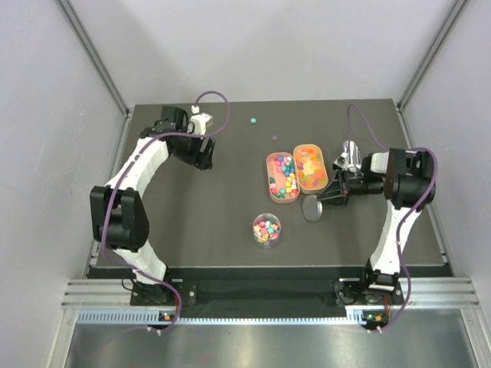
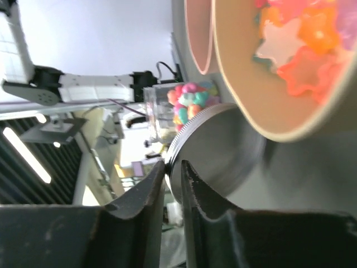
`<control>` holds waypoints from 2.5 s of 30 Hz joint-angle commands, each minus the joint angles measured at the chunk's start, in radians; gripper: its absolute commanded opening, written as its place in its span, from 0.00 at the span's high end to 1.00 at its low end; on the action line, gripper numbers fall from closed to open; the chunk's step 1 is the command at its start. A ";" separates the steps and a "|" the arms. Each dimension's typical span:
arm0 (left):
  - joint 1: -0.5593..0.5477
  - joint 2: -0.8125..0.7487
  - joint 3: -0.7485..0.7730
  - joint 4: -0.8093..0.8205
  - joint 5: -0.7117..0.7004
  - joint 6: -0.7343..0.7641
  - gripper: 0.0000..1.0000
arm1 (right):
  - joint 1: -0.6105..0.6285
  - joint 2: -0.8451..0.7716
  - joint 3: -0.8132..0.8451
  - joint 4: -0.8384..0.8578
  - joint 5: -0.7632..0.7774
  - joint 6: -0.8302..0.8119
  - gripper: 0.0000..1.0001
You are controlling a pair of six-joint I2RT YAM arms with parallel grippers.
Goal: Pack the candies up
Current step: Adjust the bottle lid at the center of the board, then pick up the bottle lid at the center of the board.
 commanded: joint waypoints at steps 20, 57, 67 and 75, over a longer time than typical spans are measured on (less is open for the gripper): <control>-0.033 0.010 0.044 0.016 -0.001 0.029 0.18 | -0.164 -0.319 0.163 -0.193 0.426 -0.286 0.43; -0.044 -0.084 -0.031 0.018 -0.058 0.054 0.17 | 0.206 -0.640 -0.061 0.162 0.911 -1.221 0.00; -0.042 -0.088 -0.046 0.014 -0.067 0.060 0.17 | 0.217 -0.483 -0.031 0.211 0.937 -1.179 0.00; -0.042 -0.071 -0.043 0.013 -0.070 0.060 0.17 | 0.215 -0.399 -0.005 0.223 0.959 -1.144 0.00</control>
